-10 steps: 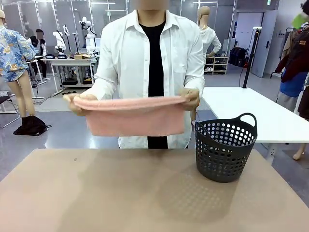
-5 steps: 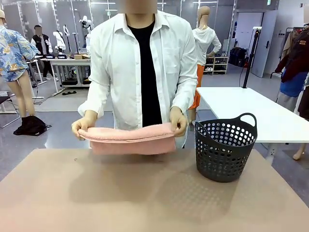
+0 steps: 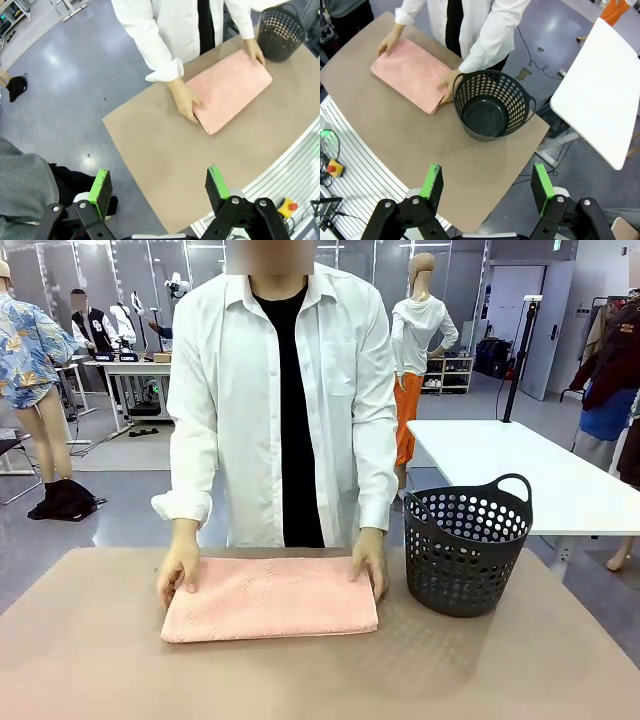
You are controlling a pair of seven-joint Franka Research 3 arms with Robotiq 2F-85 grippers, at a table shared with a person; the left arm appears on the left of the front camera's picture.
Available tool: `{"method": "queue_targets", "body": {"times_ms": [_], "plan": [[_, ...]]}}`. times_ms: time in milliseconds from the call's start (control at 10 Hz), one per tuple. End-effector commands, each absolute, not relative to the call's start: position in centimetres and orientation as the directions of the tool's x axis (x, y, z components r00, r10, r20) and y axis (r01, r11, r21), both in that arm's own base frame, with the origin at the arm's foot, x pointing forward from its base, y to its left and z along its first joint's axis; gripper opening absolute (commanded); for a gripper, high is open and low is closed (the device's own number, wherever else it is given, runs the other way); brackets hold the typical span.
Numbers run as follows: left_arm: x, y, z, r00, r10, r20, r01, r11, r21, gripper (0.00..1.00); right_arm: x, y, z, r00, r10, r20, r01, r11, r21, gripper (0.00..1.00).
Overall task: Fold the towel.
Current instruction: Release the end of the 100 cm Hotel Towel you were holding, then pick up the 100 cm Hotel Towel and place it on the left side of the table.
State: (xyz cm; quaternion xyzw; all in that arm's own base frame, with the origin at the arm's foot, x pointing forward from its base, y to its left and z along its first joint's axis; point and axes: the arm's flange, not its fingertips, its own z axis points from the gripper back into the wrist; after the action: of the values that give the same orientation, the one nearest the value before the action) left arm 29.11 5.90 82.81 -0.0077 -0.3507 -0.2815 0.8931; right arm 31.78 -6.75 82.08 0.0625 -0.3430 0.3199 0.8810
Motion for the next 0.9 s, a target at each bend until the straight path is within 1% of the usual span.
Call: {"method": "queue_targets", "body": {"times_ms": [0, 800], "plan": [[28.87, 5.79, 83.01, 0.603, -0.500, 0.622, 0.509, 0.841, 0.183, 0.95, 31.83, -6.83, 82.24, 0.563, 0.516, 0.646, -0.600, 0.792, -0.110, 0.89], [28.87, 5.79, 83.01, 0.603, -0.500, 0.622, 0.509, 0.841, 0.183, 0.95, 31.83, -6.83, 82.24, 0.563, 0.516, 0.646, -0.600, 0.792, -0.110, 0.89]]}}
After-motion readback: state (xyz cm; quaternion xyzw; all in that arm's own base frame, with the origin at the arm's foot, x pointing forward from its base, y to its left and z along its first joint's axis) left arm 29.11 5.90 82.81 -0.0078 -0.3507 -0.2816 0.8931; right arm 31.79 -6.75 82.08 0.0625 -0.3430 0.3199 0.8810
